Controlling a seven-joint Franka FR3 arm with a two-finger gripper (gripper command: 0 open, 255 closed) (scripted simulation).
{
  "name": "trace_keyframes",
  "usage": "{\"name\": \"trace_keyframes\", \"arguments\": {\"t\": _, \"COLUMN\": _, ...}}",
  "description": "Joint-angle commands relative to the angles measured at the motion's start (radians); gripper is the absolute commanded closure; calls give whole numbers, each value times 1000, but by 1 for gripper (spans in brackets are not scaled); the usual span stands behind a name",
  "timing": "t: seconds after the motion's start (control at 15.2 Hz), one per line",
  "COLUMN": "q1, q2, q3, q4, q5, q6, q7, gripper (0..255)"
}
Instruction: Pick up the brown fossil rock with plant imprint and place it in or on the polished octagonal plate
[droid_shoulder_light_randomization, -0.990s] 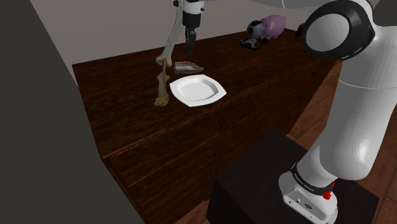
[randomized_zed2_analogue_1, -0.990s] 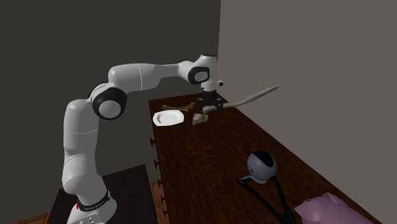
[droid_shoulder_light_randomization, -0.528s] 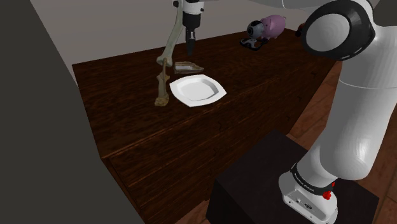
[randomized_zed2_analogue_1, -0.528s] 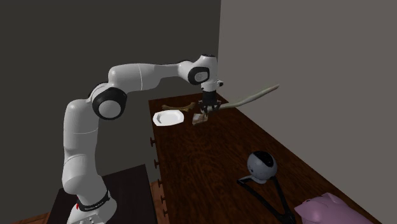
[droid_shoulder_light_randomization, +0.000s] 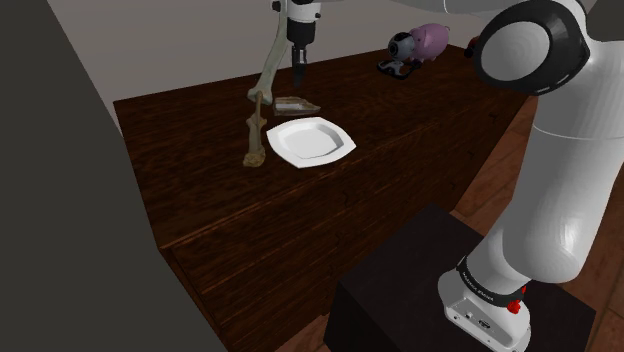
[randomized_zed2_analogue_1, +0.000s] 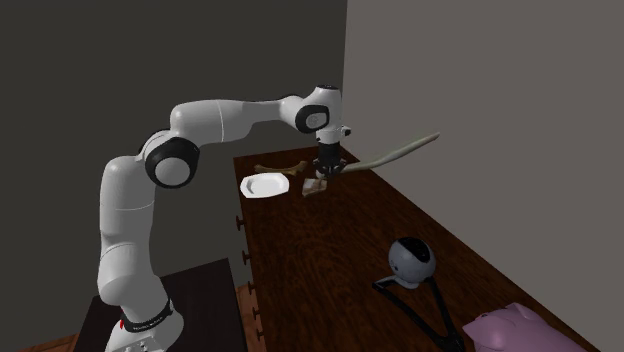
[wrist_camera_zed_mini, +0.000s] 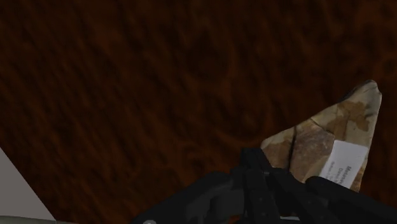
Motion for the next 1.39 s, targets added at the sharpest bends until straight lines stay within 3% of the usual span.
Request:
{"name": "trace_keyframes", "arguments": {"t": 0.0, "q1": 0, "q2": 0, "q3": 0, "q4": 0, "q5": 0, "q6": 0, "q7": 0, "gripper": 0}}
{"name": "trace_keyframes", "arguments": {"t": 0.46, "q1": 55, "q2": -236, "q3": -14, "q4": -321, "q5": 17, "q6": 26, "q7": 452, "gripper": 0}}
{"name": "trace_keyframes", "arguments": {"t": 0.92, "q1": 57, "q2": -232, "q3": -11, "q4": -411, "q5": 18, "q6": 119, "q7": 451, "gripper": 0}}
{"name": "trace_keyframes", "arguments": {"t": 1.32, "q1": 57, "q2": -232, "q3": -11, "q4": -417, "q5": 18, "q6": 127, "q7": 450, "gripper": 0}}
